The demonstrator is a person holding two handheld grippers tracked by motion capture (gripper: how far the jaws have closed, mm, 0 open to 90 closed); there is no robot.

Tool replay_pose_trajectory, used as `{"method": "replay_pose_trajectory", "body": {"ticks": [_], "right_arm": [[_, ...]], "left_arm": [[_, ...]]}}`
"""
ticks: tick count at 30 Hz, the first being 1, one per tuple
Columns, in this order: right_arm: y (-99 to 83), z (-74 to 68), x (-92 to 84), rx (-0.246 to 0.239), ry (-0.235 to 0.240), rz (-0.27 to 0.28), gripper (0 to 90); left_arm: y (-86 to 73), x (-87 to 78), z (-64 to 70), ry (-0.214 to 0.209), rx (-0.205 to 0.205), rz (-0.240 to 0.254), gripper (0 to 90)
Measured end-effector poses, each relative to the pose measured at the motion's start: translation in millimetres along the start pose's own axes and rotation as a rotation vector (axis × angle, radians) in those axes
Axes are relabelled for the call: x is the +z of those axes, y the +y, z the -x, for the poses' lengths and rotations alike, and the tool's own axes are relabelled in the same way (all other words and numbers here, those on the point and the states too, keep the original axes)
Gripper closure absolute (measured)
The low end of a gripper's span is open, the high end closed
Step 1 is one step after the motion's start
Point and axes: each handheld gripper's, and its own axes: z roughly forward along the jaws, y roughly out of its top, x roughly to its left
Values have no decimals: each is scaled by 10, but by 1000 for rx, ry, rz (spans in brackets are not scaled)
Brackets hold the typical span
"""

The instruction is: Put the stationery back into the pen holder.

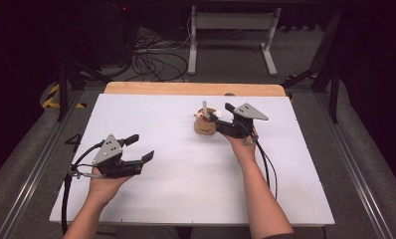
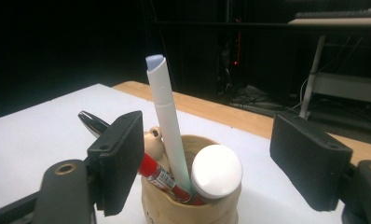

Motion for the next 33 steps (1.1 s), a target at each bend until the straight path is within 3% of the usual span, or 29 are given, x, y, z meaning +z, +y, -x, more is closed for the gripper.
{"method": "replay_pose_trajectory", "body": {"ticks": [33], "right_arm": [[63, -131, -290, -17, 61, -3, 166]], "left_arm": [[17, -46, -39, 10, -14, 15, 237]]}}
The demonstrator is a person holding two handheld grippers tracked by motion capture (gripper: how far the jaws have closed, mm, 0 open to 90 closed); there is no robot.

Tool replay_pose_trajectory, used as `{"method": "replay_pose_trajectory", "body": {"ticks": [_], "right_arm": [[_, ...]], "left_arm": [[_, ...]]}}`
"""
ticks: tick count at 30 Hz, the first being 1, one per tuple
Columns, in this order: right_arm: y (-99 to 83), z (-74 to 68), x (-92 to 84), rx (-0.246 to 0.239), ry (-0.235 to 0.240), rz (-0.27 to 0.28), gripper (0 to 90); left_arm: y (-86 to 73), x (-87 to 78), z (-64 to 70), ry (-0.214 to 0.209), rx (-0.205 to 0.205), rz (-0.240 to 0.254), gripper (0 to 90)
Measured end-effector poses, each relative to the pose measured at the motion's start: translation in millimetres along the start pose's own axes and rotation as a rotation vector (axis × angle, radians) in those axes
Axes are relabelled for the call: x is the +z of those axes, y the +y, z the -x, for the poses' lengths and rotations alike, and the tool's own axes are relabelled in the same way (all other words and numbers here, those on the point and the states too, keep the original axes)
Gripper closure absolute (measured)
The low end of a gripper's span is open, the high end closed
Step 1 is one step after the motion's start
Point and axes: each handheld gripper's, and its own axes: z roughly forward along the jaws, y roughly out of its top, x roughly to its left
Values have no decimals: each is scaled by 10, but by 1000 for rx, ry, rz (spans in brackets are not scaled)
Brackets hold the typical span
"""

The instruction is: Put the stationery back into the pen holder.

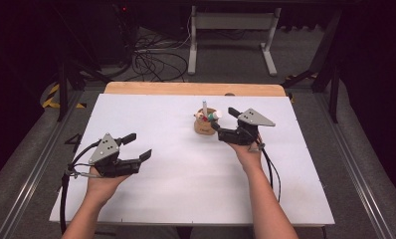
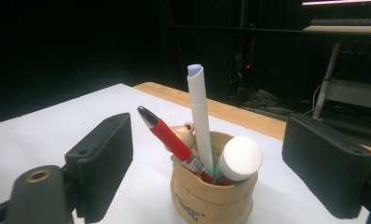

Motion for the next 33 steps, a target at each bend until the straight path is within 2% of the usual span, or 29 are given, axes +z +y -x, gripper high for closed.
{"method": "replay_pose_trajectory", "body": {"ticks": [33], "right_arm": [[-35, -59, -365, 17, 49, 19, 110]], "left_arm": [[16, -43, -28, 12, 6, -6, 222]]}}
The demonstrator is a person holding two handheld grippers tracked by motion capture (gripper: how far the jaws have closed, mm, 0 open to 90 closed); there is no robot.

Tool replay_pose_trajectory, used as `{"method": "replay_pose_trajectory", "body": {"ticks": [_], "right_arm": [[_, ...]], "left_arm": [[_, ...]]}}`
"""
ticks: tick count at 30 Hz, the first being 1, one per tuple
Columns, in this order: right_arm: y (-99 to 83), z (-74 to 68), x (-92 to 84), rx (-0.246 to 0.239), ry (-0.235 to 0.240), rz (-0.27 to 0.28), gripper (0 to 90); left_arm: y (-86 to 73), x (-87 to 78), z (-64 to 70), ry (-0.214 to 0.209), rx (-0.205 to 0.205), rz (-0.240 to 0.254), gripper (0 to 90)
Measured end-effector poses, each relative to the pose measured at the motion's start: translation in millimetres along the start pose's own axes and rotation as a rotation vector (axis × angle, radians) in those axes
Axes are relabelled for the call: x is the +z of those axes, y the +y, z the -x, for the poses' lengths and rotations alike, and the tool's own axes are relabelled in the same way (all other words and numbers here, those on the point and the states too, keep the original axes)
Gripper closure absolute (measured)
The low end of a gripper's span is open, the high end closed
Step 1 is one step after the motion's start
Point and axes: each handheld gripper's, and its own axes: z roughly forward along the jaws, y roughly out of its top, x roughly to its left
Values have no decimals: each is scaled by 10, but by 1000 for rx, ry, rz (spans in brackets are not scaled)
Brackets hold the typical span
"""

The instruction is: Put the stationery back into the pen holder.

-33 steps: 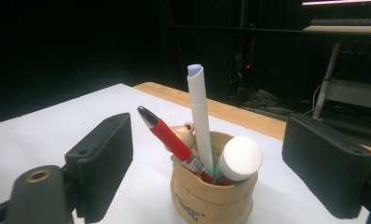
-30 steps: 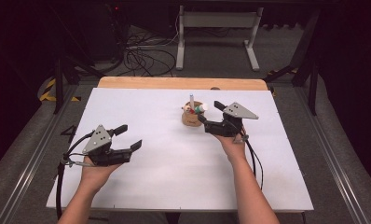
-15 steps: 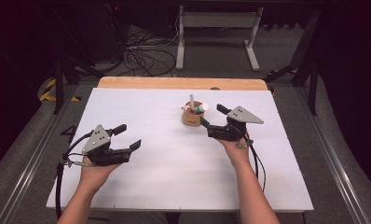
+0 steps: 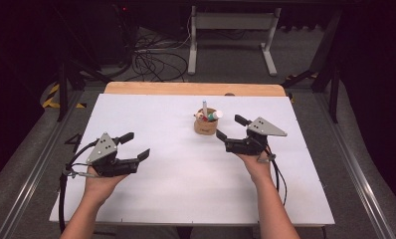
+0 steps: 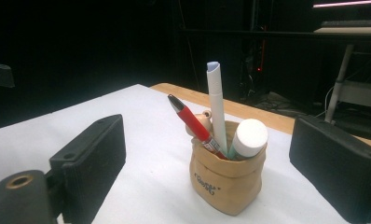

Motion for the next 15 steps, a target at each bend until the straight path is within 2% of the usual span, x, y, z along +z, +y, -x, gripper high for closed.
{"method": "replay_pose_trajectory", "body": {"ticks": [15], "right_arm": [[8, -17, -168, 10, 14, 17, 96]], "left_arm": [[31, -77, -30, 4, -12, 11, 200]]}}
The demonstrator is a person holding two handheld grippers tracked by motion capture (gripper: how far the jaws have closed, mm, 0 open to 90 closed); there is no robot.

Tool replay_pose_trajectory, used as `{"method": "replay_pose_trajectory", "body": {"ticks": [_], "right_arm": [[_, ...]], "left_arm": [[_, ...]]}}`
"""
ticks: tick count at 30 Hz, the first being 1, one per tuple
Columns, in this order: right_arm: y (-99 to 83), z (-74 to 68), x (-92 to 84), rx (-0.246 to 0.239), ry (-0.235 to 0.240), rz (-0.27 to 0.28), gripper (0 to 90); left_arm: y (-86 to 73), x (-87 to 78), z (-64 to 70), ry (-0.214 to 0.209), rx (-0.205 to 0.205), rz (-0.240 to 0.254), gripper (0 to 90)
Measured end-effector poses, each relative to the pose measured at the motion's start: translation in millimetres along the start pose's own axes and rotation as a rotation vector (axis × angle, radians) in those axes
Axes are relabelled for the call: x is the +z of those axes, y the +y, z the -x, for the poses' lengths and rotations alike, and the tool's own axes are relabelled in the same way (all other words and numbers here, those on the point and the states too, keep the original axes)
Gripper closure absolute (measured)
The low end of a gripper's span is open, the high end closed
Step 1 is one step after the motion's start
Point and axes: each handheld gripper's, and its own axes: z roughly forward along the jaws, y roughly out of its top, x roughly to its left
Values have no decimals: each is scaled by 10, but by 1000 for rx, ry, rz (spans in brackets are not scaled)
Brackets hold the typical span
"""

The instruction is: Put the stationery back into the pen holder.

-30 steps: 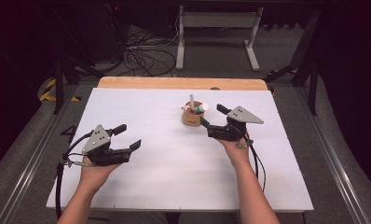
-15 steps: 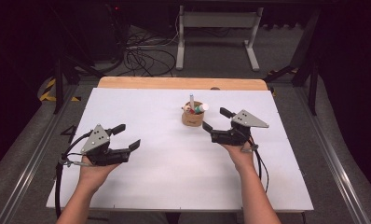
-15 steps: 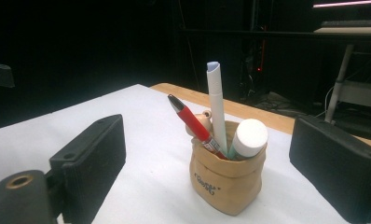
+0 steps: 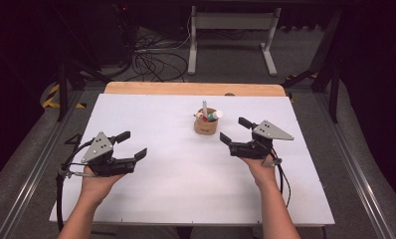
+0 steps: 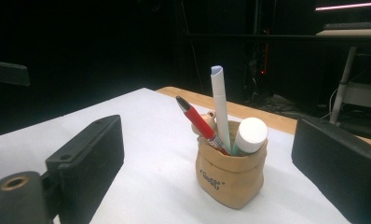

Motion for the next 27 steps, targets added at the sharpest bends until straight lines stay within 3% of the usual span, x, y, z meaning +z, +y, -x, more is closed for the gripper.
{"method": "replay_pose_trajectory", "body": {"ticks": [4, 27], "right_arm": [[-13, -10, -52, 23, 16, 12, 93], [-17, -19, -311, 19, 21, 3, 91]], "left_arm": [[-4, -9, -6, -3, -3, 1, 196], [4, -85, -53, 1, -10, 9, 184]]}}
